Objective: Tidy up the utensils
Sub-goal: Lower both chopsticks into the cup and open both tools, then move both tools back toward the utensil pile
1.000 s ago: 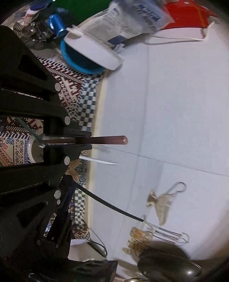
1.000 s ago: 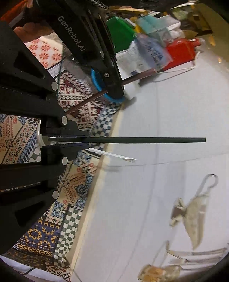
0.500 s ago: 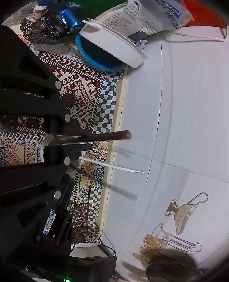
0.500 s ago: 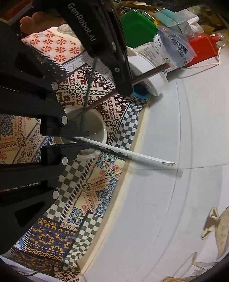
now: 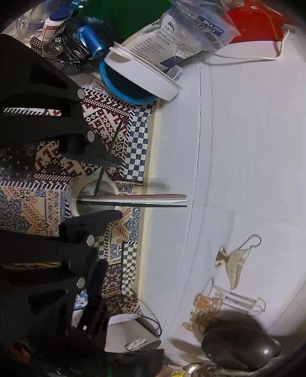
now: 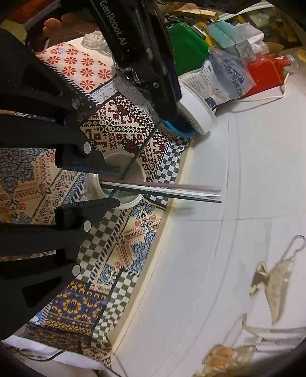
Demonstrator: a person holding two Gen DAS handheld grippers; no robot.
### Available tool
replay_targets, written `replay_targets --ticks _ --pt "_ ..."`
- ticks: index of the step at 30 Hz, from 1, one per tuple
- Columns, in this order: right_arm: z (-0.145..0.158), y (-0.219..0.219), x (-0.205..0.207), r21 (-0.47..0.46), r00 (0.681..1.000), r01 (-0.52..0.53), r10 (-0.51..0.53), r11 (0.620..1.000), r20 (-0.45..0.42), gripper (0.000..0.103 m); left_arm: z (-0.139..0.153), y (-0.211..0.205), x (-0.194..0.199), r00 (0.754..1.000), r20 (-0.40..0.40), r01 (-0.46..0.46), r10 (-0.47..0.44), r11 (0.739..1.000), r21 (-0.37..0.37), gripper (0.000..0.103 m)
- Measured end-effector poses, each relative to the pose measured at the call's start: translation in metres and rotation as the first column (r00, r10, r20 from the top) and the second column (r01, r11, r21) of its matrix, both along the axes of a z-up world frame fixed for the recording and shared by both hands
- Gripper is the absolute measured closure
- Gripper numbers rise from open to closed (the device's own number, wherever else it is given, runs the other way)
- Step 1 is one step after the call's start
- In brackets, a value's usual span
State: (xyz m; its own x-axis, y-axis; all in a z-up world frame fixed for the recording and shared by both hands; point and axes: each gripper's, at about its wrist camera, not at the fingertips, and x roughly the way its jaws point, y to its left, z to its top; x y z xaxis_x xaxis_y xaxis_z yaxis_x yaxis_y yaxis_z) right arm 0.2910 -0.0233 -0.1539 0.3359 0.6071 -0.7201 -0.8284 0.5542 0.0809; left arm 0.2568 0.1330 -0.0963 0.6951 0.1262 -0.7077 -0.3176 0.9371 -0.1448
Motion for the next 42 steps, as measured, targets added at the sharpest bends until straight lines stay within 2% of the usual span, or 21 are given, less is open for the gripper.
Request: replay_targets --ticks 9,17,23,31,37,40,42 --pt "0.023 -0.039 -0.027 0.043 0.997 0.053 -0.055 0.998 0.047 0.082 0.001 -0.023 -0.029 0.998 -0.006 0.059 -0.059 0.998 0.004 0.055" --pt "0.016 -0.076 -0.044 0.026 0.988 0.147 -0.148 0.989 0.039 0.08 -0.029 -0.056 -0.041 0.987 -0.081 0.137 -0.137 0.991 -0.012 0.055" --pt "-0.008 -0.108 -0.051 -0.01 0.971 0.238 -0.238 0.971 -0.012 0.08 -0.052 -0.086 -0.046 0.969 -0.134 0.205 -0.207 0.978 -0.028 0.055" --pt "-0.055 -0.148 -0.056 -0.088 0.924 0.357 -0.365 0.93 -0.11 0.08 -0.09 -0.119 -0.051 0.937 -0.214 0.27 -0.277 0.961 -0.061 0.055" --pt "-0.103 -0.167 -0.057 -0.165 0.882 0.393 -0.422 0.905 -0.212 0.08 -0.118 -0.133 -0.056 0.913 -0.276 0.288 -0.301 0.954 -0.086 0.055" --pt "-0.122 -0.169 -0.054 -0.178 0.86 0.38 -0.417 0.908 -0.294 0.08 -0.133 -0.135 -0.058 0.899 -0.312 0.291 -0.307 0.952 -0.1 0.055" --pt "-0.132 -0.169 -0.052 -0.184 0.851 0.382 -0.422 0.906 -0.312 0.08 -0.141 -0.135 -0.058 0.893 -0.329 0.29 -0.308 0.951 -0.103 0.055"
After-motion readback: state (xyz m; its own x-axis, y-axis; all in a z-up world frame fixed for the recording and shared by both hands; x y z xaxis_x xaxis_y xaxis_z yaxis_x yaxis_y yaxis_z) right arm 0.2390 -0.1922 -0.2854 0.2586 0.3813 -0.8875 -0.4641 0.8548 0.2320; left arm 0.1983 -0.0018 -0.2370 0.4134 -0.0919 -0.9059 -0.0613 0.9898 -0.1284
